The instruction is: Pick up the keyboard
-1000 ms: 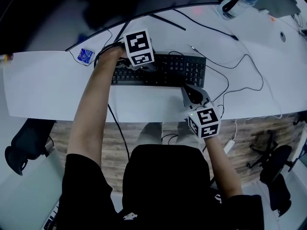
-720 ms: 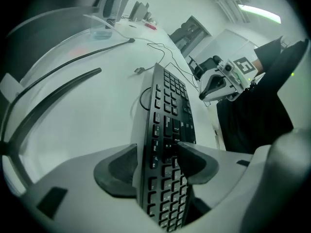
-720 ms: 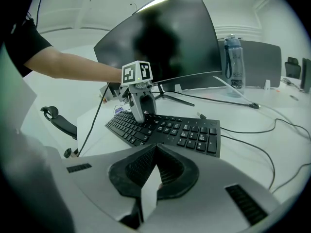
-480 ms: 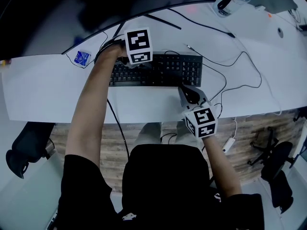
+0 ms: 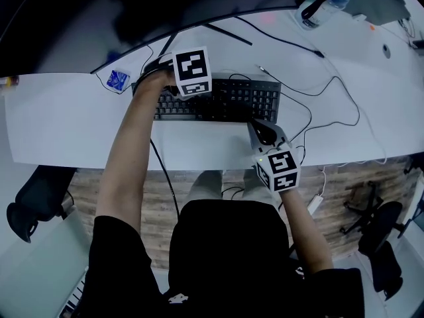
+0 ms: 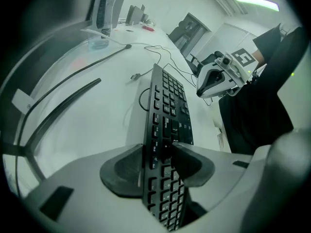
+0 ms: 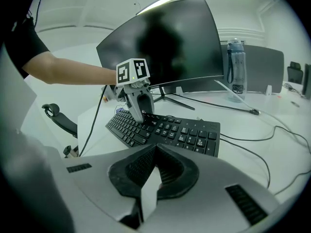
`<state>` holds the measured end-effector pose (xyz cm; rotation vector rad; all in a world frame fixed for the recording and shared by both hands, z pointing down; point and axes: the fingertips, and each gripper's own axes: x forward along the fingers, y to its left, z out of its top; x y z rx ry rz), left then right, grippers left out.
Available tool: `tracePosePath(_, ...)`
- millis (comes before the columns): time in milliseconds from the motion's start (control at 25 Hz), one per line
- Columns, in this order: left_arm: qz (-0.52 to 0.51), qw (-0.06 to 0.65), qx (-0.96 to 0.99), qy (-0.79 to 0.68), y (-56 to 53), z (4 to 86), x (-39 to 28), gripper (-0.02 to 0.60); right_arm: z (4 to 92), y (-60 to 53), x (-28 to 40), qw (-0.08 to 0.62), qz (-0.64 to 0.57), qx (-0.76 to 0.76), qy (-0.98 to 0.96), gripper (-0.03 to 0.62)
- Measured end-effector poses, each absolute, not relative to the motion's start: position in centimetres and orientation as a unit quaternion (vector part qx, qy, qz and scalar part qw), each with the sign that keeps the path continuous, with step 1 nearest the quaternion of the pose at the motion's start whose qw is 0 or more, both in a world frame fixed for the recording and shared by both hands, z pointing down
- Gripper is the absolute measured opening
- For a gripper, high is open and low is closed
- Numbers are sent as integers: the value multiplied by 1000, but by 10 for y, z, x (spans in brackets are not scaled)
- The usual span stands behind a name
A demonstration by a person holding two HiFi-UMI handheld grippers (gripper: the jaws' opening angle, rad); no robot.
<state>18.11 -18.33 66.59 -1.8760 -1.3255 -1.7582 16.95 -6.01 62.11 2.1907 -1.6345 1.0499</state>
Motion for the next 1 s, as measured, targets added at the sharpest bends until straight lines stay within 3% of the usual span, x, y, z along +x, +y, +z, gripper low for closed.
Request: tracePosePath(1000,-560,272,-709,-331,-167,630,154,187,580,-41,189,123,313,752,-567,5)
